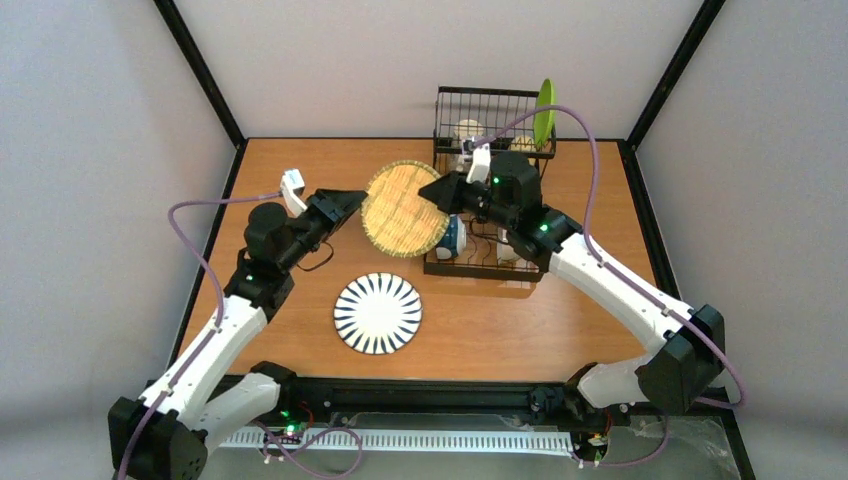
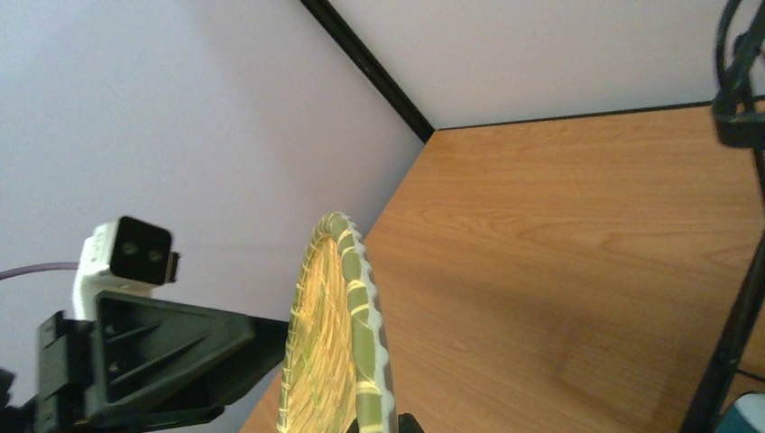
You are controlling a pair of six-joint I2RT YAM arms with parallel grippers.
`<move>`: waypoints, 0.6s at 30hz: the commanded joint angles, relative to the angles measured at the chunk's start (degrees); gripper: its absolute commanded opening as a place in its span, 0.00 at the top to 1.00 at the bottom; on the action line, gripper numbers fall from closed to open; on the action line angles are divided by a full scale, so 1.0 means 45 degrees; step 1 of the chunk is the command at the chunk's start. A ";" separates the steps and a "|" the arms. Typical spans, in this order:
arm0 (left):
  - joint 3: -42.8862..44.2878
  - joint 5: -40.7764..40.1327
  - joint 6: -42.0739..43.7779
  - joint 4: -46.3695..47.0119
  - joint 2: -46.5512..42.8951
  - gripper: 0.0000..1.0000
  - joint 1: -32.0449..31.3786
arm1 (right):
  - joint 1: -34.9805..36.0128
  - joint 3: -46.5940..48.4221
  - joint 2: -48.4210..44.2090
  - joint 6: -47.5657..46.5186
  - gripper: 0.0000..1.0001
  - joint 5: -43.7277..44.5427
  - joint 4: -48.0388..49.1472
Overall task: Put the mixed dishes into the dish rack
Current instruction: Pass from the left arm to the right
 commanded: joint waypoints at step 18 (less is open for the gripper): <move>0.0800 -0.1434 0.1205 -0.1682 -0.0769 0.15 -0.0055 | -0.1533 0.4694 0.1017 -0.3975 0.98 0.3811 -0.2409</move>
